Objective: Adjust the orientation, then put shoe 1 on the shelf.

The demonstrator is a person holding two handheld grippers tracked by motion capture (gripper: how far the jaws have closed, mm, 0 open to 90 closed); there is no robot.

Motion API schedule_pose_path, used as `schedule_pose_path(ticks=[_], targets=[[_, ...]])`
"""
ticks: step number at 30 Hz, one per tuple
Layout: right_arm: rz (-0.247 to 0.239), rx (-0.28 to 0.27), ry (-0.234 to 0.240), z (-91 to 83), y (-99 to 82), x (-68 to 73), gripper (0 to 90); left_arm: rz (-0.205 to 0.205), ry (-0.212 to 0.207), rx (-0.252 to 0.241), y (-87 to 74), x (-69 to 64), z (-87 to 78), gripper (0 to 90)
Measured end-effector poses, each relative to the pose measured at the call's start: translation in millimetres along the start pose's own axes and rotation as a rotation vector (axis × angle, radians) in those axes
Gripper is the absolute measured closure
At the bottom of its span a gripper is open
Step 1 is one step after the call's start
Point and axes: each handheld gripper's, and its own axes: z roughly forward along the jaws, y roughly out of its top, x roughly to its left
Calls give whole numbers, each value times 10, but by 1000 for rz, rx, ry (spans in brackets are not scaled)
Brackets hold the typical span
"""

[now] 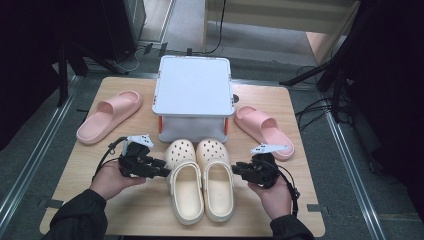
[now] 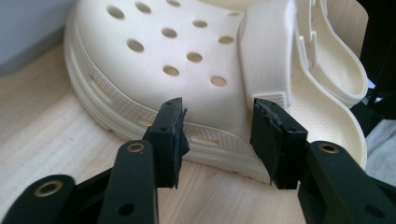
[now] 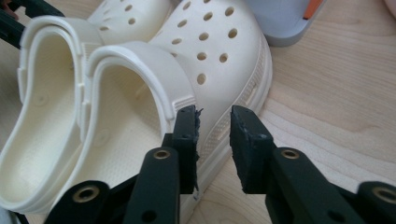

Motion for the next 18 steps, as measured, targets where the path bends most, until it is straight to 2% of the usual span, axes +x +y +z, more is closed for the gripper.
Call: schedule_pose_path(ticks=[6, 8, 12, 18], targets=[[3, -54, 36, -121, -12, 107, 646, -21, 22, -35, 92, 39, -106, 548], [-5, -59, 40, -129, -11, 128, 640, -28, 26, -40, 136, 54, -144, 561], [-18, -72, 52, -156, -2, 235, 624, -44, 14, -49, 233, 86, -219, 663], [-29, -68, 73, -158, -3, 374, 615, -34, 35, -57, 378, 100, -327, 695]])
